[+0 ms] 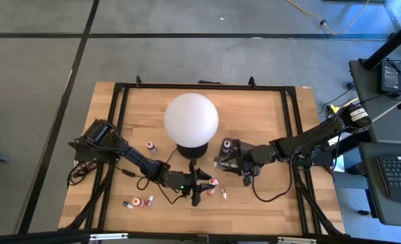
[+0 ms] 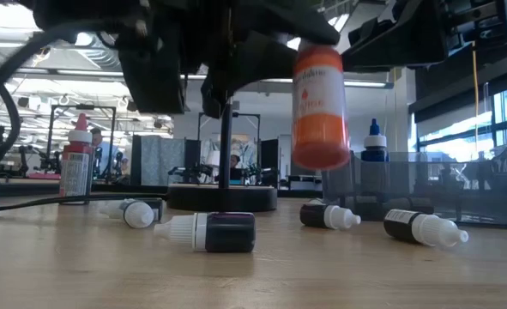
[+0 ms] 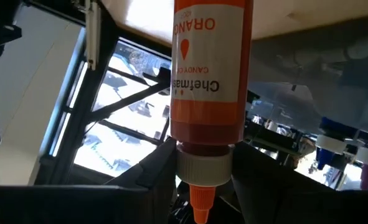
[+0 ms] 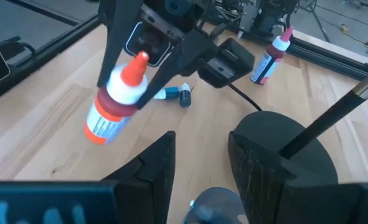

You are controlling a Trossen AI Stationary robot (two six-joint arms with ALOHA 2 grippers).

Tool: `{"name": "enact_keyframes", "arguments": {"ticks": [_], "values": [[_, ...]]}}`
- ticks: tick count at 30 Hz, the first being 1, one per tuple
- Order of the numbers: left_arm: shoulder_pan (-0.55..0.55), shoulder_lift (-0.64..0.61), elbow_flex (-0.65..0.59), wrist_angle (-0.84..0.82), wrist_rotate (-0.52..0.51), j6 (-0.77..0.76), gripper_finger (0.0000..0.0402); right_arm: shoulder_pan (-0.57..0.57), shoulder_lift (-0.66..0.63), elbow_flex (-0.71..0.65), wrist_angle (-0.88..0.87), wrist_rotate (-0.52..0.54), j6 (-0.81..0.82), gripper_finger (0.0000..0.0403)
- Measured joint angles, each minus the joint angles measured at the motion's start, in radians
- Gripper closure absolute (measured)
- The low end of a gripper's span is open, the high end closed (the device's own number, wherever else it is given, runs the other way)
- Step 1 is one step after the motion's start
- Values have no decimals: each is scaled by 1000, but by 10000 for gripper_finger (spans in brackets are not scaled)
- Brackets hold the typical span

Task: Pick & Place food coloring
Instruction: Put the top large orange food coloring bottle into the black container

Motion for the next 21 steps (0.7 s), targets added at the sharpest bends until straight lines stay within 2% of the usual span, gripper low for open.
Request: {"name": "enact_keyframes", "arguments": {"ticks": [6, 21], "values": [[1, 48, 0, 46, -110, 128, 261, 0, 0, 0, -13, 24, 2, 251], [-4, 102, 0, 49, -111, 115, 261, -5, 0, 0, -11, 27, 28, 251]]}}
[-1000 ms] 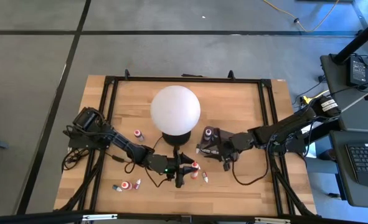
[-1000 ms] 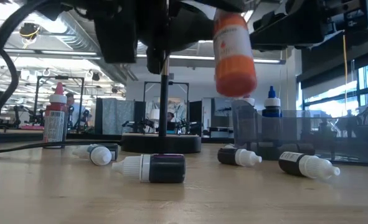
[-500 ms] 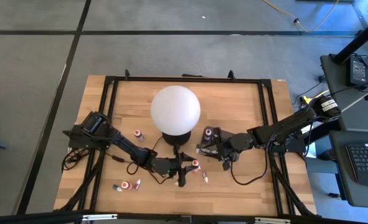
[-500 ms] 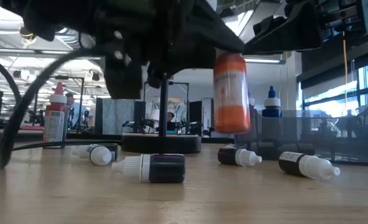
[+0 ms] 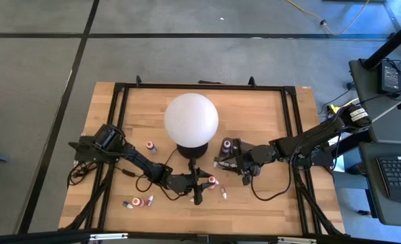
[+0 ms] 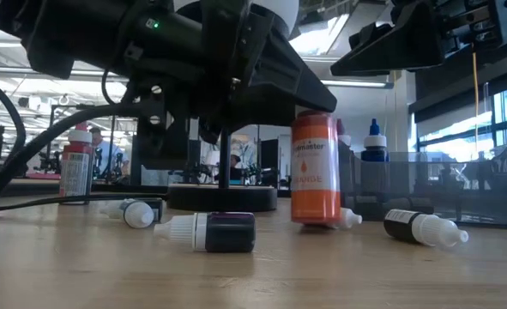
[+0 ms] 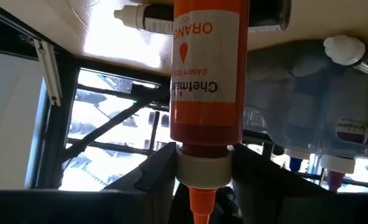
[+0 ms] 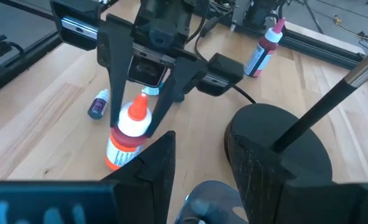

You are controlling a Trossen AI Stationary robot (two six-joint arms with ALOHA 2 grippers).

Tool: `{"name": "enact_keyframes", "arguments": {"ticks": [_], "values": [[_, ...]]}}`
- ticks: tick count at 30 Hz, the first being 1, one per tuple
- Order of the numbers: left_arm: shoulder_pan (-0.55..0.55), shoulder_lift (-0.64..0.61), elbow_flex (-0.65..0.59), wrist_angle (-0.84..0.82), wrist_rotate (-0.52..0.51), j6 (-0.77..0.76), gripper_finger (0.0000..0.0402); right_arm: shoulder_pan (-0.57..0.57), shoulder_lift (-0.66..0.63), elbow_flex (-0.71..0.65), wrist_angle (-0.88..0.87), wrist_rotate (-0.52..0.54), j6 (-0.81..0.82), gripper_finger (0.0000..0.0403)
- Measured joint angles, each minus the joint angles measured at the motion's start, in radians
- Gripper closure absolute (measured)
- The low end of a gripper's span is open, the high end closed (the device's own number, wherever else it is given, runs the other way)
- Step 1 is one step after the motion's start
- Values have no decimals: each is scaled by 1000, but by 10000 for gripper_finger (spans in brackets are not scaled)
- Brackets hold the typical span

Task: Pick & Place food coloring
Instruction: Put the top large orange food coloring bottle into the black container

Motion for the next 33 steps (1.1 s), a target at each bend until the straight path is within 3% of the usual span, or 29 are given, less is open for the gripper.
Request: {"name": "enact_keyframes", "arguments": {"ticks": [33], "values": [[-5, 0, 0, -13, -53, -72, 261, 0, 0, -1, 0, 10, -15, 251]]}}
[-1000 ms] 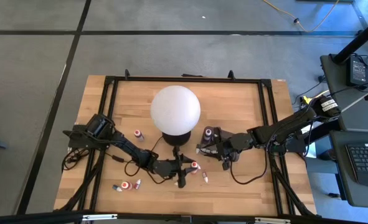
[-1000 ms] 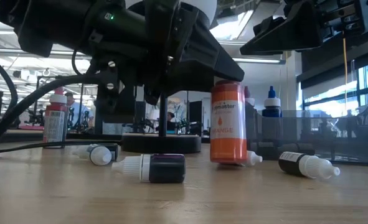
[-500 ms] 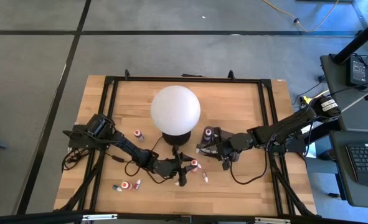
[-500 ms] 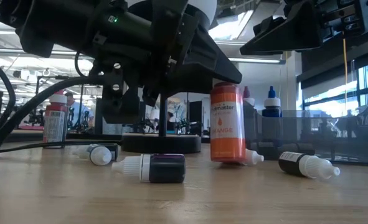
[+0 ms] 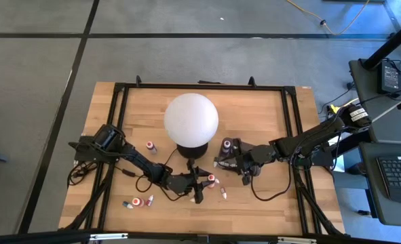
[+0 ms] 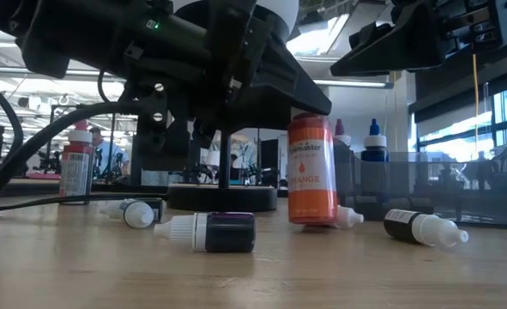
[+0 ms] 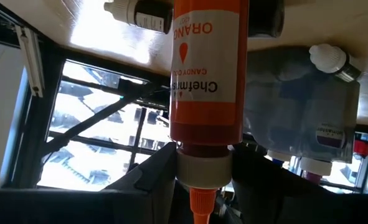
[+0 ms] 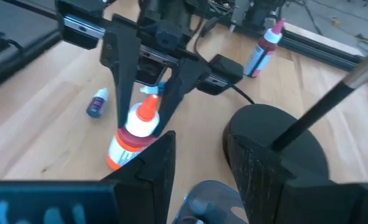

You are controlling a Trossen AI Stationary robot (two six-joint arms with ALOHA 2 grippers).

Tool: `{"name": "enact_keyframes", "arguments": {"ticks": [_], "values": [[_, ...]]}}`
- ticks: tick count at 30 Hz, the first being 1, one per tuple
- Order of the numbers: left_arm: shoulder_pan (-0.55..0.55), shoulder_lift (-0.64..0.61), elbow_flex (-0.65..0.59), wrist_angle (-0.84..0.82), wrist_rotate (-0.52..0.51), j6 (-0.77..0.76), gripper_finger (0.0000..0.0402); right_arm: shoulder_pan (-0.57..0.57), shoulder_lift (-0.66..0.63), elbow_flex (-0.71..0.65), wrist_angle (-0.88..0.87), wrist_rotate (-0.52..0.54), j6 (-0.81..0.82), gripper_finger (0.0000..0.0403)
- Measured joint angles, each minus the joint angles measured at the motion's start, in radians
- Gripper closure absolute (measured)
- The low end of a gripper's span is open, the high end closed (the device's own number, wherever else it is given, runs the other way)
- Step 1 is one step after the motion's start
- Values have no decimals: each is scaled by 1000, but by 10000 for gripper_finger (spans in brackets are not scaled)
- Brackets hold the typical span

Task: Pick & Place food coloring
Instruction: Put the top large orange food coloring bottle into the black container

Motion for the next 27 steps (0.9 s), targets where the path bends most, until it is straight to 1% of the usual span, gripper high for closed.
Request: {"name": "enact_keyframes", "arguments": {"ticks": [2, 6, 8, 17, 22, 27], "values": [[0, 0, 0, 0, -8, -4, 261, 0, 0, 0, 0, 29, -12, 251], [11, 0, 0, -8, 55, -44, 261, 0, 0, 0, 0, 67, -21, 251], [15, 0, 0, -12, 62, -44, 261, 0, 0, 0, 0, 74, -24, 251], [13, 0, 0, -10, 38, -40, 261, 0, 0, 0, 0, 76, -44, 251], [14, 0, 0, 0, 25, -3, 261, 0, 0, 0, 0, 76, -45, 251], [15, 0, 0, 4, 28, -42, 261, 0, 0, 0, 0, 76, -45, 251]]}}
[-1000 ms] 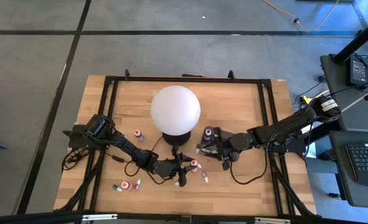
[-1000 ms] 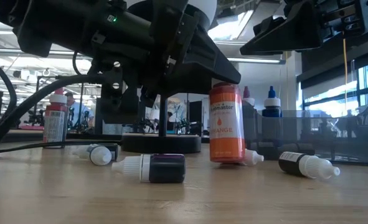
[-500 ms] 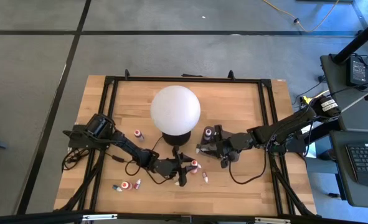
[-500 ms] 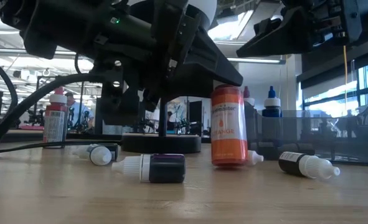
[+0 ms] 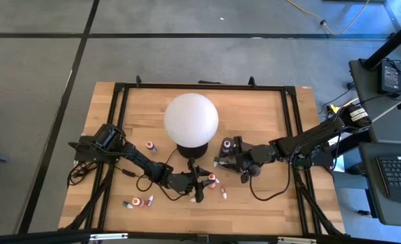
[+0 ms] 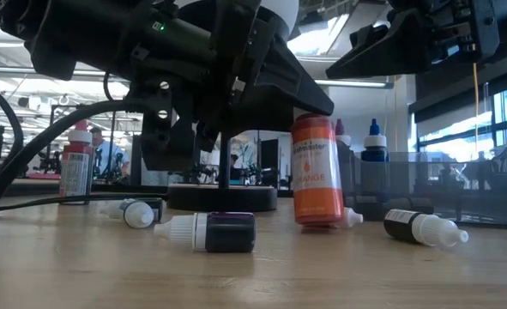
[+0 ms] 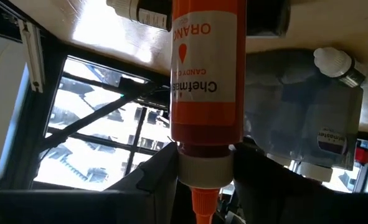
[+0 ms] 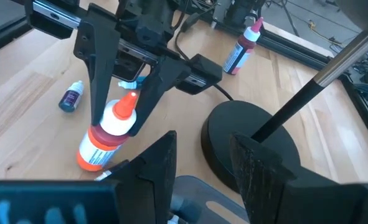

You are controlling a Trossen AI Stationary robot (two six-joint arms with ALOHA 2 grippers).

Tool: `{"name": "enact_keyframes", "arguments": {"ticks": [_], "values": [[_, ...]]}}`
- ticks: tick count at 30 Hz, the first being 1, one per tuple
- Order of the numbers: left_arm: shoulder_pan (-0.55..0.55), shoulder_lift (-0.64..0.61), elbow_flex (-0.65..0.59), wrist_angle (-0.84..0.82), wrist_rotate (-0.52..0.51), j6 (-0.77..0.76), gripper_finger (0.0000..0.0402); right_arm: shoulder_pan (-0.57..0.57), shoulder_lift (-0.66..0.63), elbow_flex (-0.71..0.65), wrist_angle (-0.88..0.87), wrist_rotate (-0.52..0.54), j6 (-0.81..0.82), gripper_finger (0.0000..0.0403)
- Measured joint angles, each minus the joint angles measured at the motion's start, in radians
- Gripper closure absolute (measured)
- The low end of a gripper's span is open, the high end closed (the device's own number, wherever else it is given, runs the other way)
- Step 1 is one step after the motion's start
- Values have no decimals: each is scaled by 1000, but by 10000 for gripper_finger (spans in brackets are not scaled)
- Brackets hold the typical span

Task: Pick & Place food coloring
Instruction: Put the top large orange food coloring bottle into the black container

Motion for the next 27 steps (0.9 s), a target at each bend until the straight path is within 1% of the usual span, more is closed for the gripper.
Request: {"name": "enact_keyframes", "arguments": {"ticks": [8, 19, 23, 27], "values": [[0, 0, 0, 0, -6, -26, 259, 0, 0, 0, 0, 0, 0, 251], [0, 0, 0, 1, -14, -14, 207, 0, 0, 0, 0, 0, 0, 251], [-7, 0, 0, 1, -35, 6, 199, 0, 0, 0, 0, 0, 0, 251], [-14, 0, 0, 4, -43, 8, 200, 0, 0, 0, 0, 0, 0, 251]]}}
